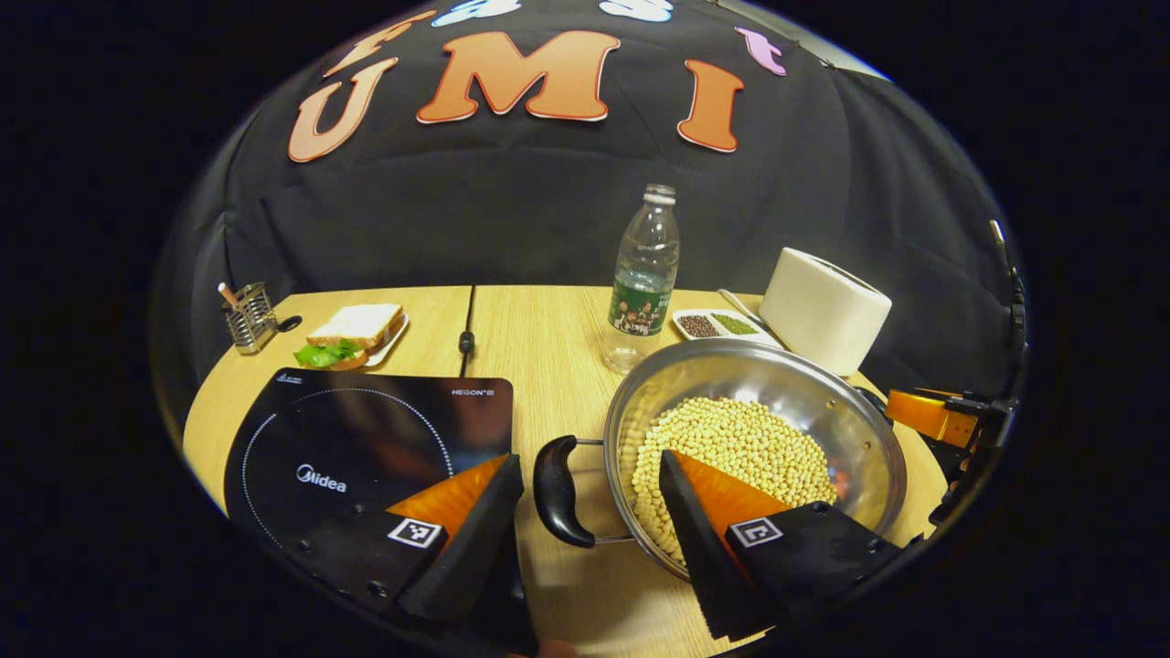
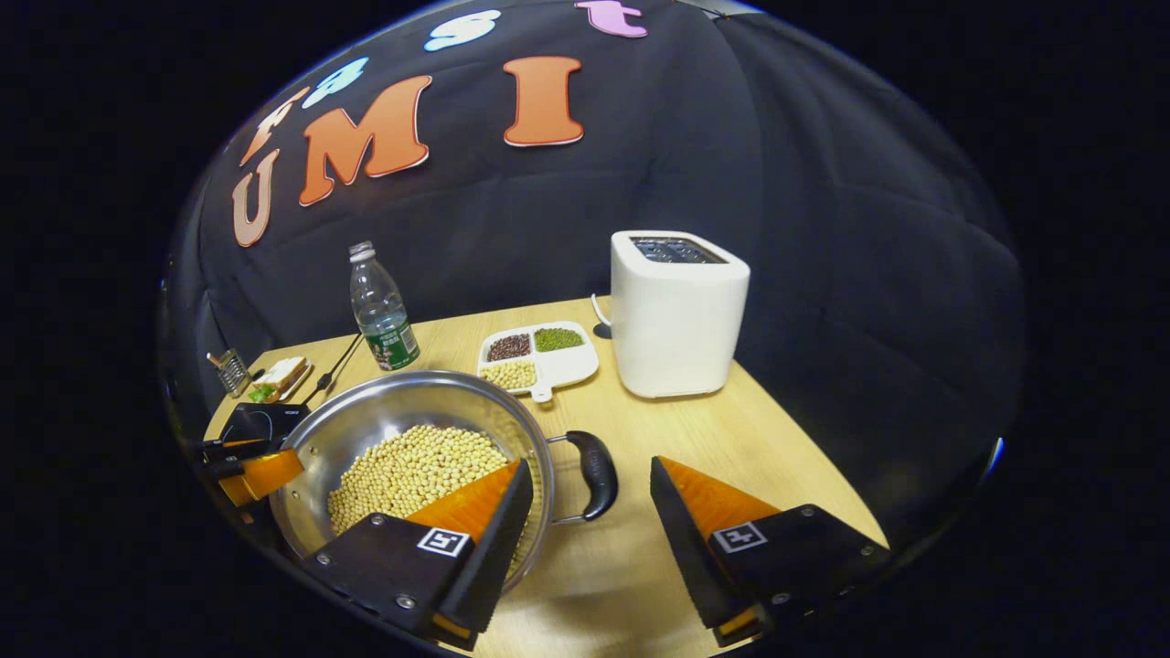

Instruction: First push the handle of the pot to place it horizontally, then grasp the pot with both hands and set it on the induction cooktop.

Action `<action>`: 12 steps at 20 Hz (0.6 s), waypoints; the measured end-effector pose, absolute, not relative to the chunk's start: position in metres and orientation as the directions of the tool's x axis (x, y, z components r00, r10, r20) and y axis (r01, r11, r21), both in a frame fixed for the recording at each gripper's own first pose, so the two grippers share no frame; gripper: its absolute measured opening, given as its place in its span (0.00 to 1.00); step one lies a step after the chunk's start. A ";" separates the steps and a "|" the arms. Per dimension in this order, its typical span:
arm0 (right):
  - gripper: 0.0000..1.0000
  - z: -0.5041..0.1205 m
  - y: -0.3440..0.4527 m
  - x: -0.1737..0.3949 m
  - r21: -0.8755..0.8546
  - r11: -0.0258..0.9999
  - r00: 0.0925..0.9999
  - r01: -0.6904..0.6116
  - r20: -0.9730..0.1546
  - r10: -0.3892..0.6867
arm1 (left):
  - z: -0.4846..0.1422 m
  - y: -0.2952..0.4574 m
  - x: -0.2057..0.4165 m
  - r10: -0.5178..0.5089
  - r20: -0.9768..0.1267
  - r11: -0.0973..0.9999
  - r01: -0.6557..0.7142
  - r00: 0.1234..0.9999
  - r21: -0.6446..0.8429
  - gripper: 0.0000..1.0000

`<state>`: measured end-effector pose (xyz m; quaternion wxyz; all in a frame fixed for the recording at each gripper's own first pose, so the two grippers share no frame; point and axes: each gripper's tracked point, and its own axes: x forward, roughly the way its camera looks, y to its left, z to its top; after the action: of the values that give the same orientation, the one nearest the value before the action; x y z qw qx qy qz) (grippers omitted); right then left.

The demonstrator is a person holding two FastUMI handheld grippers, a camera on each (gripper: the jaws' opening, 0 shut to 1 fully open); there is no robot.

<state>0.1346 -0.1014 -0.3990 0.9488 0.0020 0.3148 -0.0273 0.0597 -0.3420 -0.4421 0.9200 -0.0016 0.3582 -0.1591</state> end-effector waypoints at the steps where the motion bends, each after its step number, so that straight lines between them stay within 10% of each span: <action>1: 0.84 -0.408 -0.095 0.137 0.009 0.999 0.784 0.050 -0.620 -0.033 | -0.447 -0.344 0.060 -0.297 -0.669 0.948 0.296 0.681 -0.119 0.99; 7: 0.89 -0.443 -0.089 0.151 0.047 0.998 0.717 0.052 -0.697 -0.005 | -0.453 -0.351 0.077 -0.297 -0.665 0.947 0.300 0.685 -0.114 0.98; 12: 0.63 -0.446 -0.096 0.148 0.079 0.995 0.702 0.054 -0.712 0.019 | -0.456 -0.352 0.081 -0.291 -0.673 0.948 0.297 0.679 -0.111 0.95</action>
<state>0.1483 -0.0963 -0.4462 0.9213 0.0468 0.3860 -0.0095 0.0806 -0.3520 -0.4556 0.9164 0.0038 0.3668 -0.1605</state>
